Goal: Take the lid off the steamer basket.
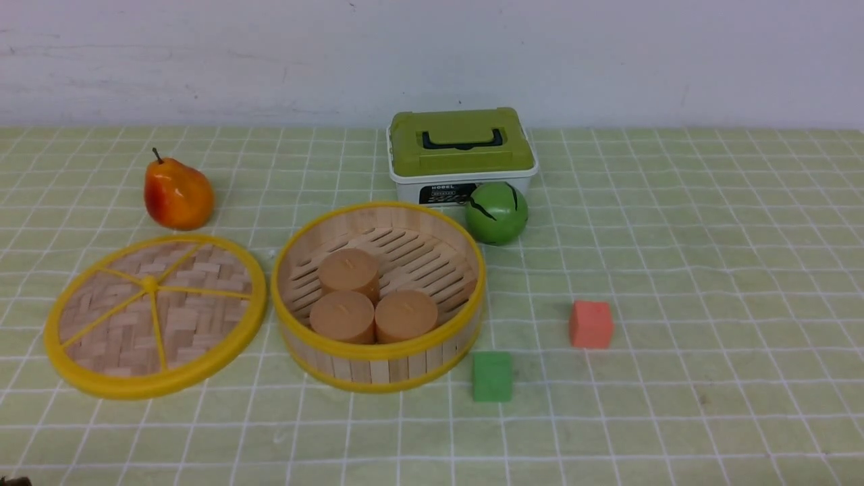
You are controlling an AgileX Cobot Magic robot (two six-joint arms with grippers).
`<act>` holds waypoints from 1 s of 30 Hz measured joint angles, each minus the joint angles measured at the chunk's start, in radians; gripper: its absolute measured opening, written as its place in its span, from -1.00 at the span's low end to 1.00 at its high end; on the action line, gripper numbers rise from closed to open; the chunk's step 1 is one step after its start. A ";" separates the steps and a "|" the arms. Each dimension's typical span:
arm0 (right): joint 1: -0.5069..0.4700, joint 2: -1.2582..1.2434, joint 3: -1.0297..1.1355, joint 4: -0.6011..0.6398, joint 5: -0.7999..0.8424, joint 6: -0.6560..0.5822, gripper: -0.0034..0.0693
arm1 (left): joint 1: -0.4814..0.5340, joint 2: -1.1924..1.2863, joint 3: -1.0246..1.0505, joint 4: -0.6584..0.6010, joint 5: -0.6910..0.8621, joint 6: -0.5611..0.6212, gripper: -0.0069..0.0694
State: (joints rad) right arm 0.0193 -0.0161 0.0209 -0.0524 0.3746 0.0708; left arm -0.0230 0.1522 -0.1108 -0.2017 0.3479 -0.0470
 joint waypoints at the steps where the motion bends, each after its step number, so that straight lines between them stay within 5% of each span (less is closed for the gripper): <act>1: 0.000 0.000 0.000 0.000 0.000 0.000 -0.24 | -0.008 -0.026 0.017 0.008 -0.024 0.007 -0.85; 6: 0.000 0.000 0.000 0.000 0.000 0.000 -0.24 | -0.037 -0.157 0.124 0.082 -0.131 0.031 -0.85; 14: 0.000 0.000 0.000 0.000 0.000 0.000 -0.24 | -0.037 -0.163 0.140 0.159 0.040 -0.088 -0.85; 30: 0.000 0.000 0.000 0.000 0.000 0.000 -0.24 | -0.037 -0.163 0.142 0.169 0.051 -0.100 -0.85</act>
State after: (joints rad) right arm 0.0193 -0.0161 0.0209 -0.0524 0.3746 0.0708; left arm -0.0598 -0.0105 0.0308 -0.0331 0.3987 -0.1470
